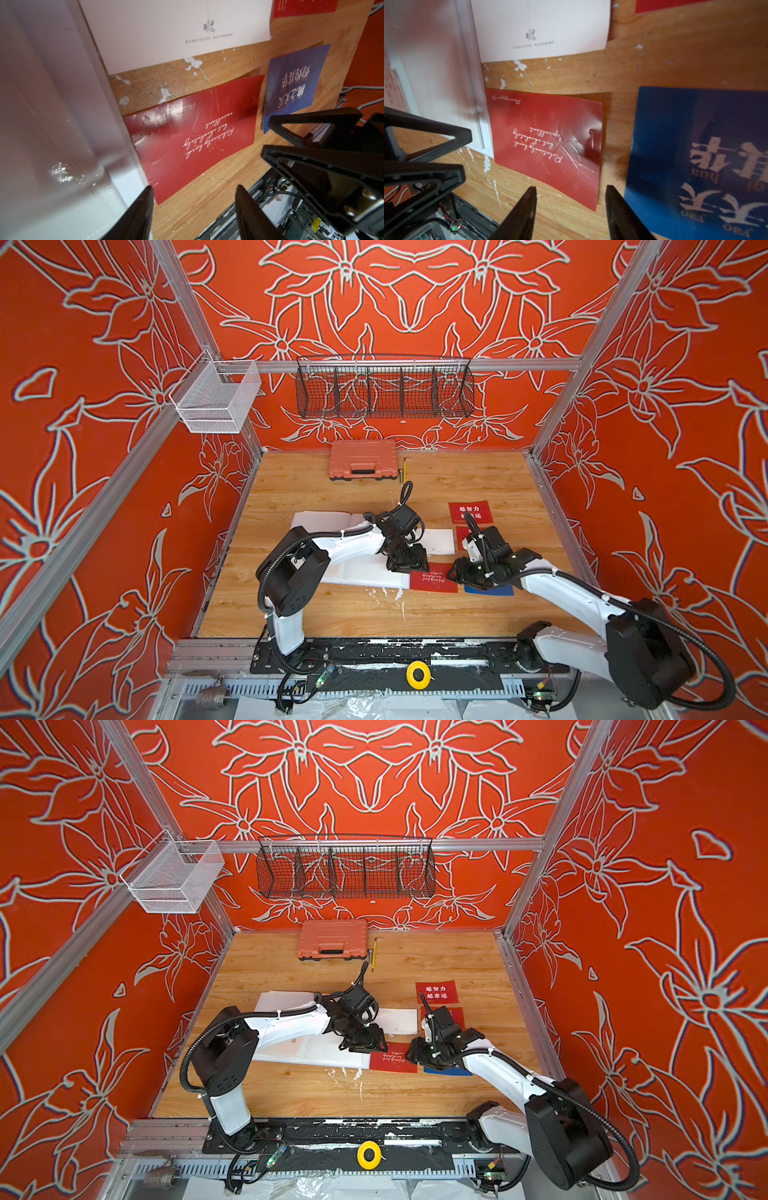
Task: Place the photos into the photo albums
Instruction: Pick up the photo at the center of the board.
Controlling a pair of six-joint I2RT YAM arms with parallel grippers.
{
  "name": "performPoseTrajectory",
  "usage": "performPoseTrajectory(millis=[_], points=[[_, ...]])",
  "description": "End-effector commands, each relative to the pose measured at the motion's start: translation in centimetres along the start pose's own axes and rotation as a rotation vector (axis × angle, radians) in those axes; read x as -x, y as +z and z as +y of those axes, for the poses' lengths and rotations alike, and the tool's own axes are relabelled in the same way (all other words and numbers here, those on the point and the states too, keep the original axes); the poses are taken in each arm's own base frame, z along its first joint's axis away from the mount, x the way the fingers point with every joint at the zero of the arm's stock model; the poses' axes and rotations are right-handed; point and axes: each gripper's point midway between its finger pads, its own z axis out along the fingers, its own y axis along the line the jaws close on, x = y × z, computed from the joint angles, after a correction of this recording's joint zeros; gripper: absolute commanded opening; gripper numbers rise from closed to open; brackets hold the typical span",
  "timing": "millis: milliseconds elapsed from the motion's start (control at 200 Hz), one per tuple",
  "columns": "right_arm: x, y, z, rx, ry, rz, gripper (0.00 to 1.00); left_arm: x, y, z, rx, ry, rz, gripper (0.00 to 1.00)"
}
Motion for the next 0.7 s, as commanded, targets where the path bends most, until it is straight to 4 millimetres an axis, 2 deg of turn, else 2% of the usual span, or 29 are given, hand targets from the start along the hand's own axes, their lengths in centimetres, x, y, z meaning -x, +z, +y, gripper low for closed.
performPoseTrajectory(millis=[0,180,485,560,696], points=[[0.0,0.4,-0.6,-0.016,0.019,-0.003,0.55,0.0,0.6,-0.2,0.014,-0.006,0.004,0.61],[0.0,0.7,-0.9,-0.022,0.015,0.000,0.54,-0.4,1.7,1.1,0.047,-0.030,0.017,0.60],[0.0,1.1,-1.3,-0.041,0.009,0.006,0.53,-0.3,2.1,2.3,0.095,-0.043,0.011,0.60],[0.0,1.2,-1.4,-0.046,0.010,0.010,0.52,-0.3,2.2,2.6,0.109,-0.054,0.015,0.56],[0.1,1.4,-1.3,-0.043,0.010,0.010,0.50,-0.4,2.2,3.0,0.130,-0.066,0.011,0.55]])
